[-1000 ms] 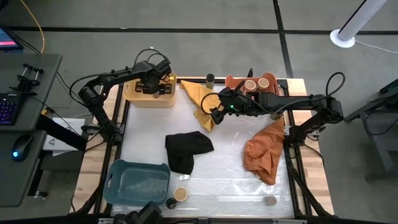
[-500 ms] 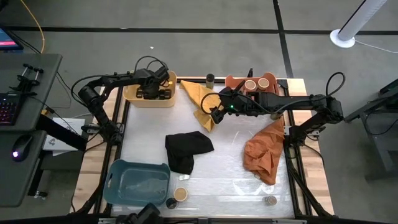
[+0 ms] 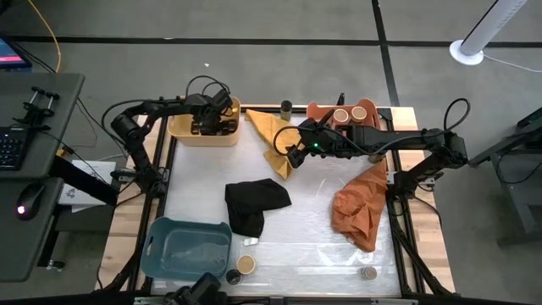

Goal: Sort spices by type
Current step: Put the top brown seasoning bottle into the yellow bin, then put the brown seasoning bottle into the yellow bin

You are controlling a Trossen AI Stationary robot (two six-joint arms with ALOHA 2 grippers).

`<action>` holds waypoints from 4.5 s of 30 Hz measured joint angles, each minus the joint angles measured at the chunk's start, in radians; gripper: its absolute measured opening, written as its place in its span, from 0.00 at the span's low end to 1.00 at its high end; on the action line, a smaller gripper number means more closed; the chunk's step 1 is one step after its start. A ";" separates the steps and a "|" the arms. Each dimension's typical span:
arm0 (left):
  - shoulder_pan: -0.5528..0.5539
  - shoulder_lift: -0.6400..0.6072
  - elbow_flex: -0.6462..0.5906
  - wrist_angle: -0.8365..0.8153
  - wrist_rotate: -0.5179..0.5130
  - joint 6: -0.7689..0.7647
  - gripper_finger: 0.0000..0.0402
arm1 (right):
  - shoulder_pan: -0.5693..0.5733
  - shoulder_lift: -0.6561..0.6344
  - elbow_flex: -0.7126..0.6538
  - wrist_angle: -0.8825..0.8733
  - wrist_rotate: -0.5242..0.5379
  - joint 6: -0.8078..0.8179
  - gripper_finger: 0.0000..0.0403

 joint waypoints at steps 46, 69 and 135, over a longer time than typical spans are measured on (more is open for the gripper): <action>-0.011 0.005 -0.003 0.013 -0.034 0.150 0.53 | 0.000 0.000 0.000 0.000 -0.007 -0.037 0.86; -0.007 0.009 0.179 -0.104 -0.012 0.175 0.73 | 0.000 0.000 0.000 0.000 -0.007 -0.044 0.86; -0.728 -0.564 0.006 0.310 0.003 0.480 0.73 | 0.783 -0.004 -0.181 -0.411 -0.803 0.794 0.04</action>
